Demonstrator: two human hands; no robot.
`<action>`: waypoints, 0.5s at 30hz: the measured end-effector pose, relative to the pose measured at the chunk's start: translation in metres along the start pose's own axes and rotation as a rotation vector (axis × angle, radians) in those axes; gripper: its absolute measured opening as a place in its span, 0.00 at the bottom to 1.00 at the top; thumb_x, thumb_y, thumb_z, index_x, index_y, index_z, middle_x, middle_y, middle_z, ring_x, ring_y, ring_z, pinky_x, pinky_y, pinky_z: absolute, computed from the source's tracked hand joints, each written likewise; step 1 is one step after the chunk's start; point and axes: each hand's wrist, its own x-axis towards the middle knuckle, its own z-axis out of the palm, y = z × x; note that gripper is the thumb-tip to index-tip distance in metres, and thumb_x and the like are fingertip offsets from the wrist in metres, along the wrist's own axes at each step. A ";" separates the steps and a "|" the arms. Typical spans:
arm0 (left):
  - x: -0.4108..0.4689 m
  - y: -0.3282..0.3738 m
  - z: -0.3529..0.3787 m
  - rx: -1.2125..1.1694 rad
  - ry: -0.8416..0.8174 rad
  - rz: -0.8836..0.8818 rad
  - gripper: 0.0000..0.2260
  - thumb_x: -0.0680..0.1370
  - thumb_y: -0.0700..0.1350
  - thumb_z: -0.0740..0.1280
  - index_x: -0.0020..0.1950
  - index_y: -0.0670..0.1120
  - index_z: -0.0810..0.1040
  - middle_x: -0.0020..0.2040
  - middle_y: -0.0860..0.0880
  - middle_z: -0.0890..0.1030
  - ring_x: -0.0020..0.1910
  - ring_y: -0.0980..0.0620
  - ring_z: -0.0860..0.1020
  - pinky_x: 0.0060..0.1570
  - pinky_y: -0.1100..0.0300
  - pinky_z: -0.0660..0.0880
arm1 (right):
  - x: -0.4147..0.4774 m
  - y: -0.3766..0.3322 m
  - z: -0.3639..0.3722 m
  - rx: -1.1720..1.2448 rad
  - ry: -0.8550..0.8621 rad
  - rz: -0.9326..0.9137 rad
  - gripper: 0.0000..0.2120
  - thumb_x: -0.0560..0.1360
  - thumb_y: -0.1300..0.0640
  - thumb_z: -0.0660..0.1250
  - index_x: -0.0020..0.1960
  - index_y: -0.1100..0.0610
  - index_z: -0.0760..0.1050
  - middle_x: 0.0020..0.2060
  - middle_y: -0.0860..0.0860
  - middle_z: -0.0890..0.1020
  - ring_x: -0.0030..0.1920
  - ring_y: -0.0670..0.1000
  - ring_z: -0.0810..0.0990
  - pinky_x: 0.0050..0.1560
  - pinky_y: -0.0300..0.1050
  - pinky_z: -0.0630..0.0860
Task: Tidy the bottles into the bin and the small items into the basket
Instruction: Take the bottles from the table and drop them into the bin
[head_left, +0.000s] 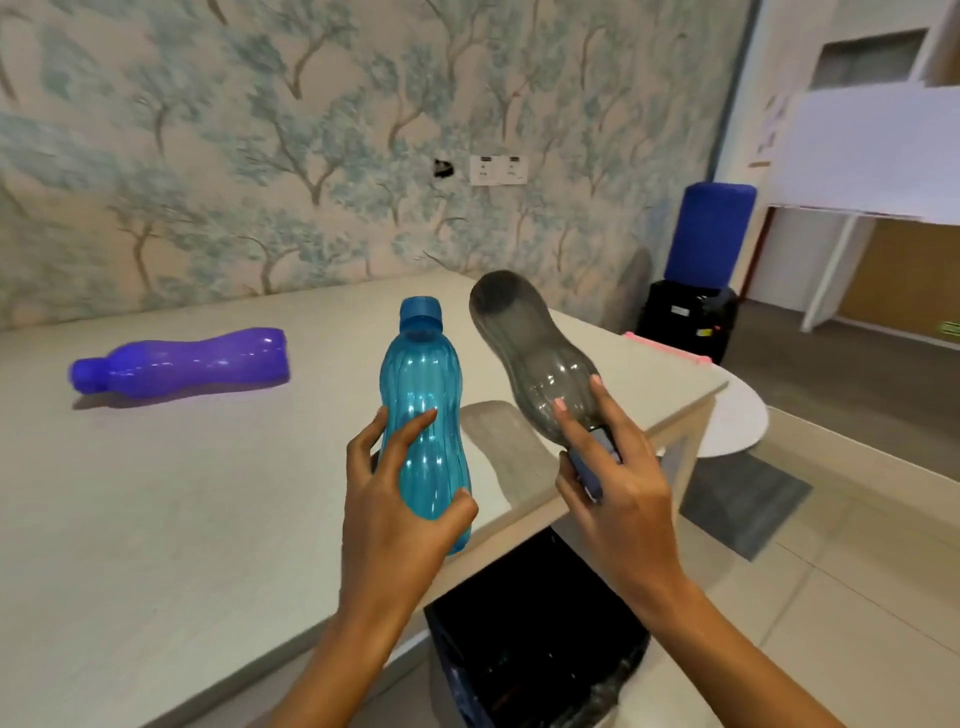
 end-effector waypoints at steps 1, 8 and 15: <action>-0.003 0.004 0.009 -0.021 -0.027 0.004 0.35 0.64 0.49 0.76 0.65 0.68 0.65 0.67 0.62 0.61 0.59 0.70 0.68 0.53 0.73 0.70 | -0.004 0.006 -0.011 0.008 0.016 0.031 0.31 0.69 0.64 0.74 0.70 0.55 0.70 0.73 0.57 0.67 0.69 0.58 0.71 0.68 0.51 0.68; -0.028 0.031 0.074 -0.013 -0.174 0.045 0.32 0.61 0.57 0.69 0.65 0.69 0.66 0.68 0.65 0.59 0.60 0.80 0.61 0.48 0.81 0.67 | -0.030 0.056 -0.073 0.037 0.162 0.202 0.24 0.71 0.62 0.72 0.67 0.57 0.74 0.70 0.58 0.71 0.71 0.54 0.70 0.70 0.45 0.68; -0.080 0.046 0.167 -0.105 -0.265 -0.025 0.32 0.64 0.48 0.74 0.65 0.66 0.69 0.68 0.63 0.61 0.64 0.76 0.61 0.50 0.87 0.61 | -0.089 0.128 -0.123 0.028 0.136 0.318 0.27 0.69 0.64 0.73 0.67 0.57 0.73 0.69 0.58 0.71 0.69 0.49 0.69 0.68 0.31 0.66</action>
